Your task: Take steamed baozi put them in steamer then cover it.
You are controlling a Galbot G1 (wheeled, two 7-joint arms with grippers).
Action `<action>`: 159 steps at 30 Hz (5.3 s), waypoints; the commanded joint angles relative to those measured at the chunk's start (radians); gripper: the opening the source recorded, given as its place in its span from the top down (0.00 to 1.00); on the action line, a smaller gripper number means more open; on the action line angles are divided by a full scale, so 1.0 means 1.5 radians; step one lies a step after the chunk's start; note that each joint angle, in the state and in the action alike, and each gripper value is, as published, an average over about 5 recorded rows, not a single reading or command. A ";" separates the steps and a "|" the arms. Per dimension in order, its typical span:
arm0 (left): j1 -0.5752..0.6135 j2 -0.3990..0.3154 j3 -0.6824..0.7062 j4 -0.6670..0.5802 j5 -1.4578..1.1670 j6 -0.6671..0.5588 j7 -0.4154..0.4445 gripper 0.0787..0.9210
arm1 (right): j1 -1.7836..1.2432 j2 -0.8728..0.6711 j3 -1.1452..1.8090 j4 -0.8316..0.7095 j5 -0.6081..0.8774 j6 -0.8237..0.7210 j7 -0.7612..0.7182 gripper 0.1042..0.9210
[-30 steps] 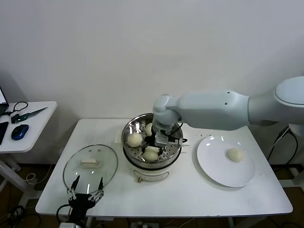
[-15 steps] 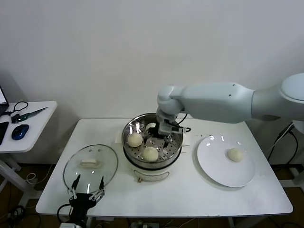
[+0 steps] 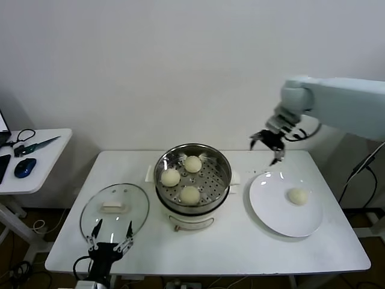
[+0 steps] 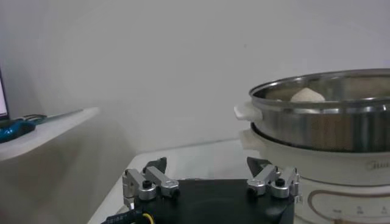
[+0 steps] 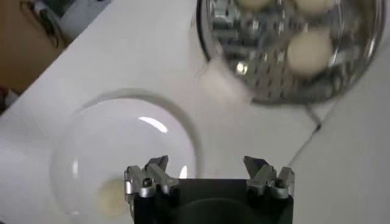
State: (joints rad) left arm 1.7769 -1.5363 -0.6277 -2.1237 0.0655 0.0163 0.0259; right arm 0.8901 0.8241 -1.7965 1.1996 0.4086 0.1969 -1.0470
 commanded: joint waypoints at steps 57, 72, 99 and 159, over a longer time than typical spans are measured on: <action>0.005 -0.002 0.008 0.013 0.008 -0.009 -0.001 0.12 | -0.027 -0.055 0.039 -0.036 0.151 -0.217 0.045 0.31; -0.023 0.005 0.013 0.021 0.002 0.000 0.001 0.12 | 0.169 0.161 0.000 0.254 0.420 -0.350 0.172 0.31; -0.018 0.011 -0.007 0.016 -0.009 -0.004 -0.001 0.12 | -0.117 0.225 0.033 0.123 0.288 -0.418 0.310 0.31; -0.081 0.085 0.009 -0.002 0.137 0.042 -0.029 0.12 | -1.659 0.109 1.746 0.240 0.083 0.093 0.612 0.12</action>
State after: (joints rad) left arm 1.6669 -1.4075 -0.6174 -2.1331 0.2287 0.0827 -0.0227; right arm -1.0141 0.7469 0.3527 1.5518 0.6271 0.0935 -0.1651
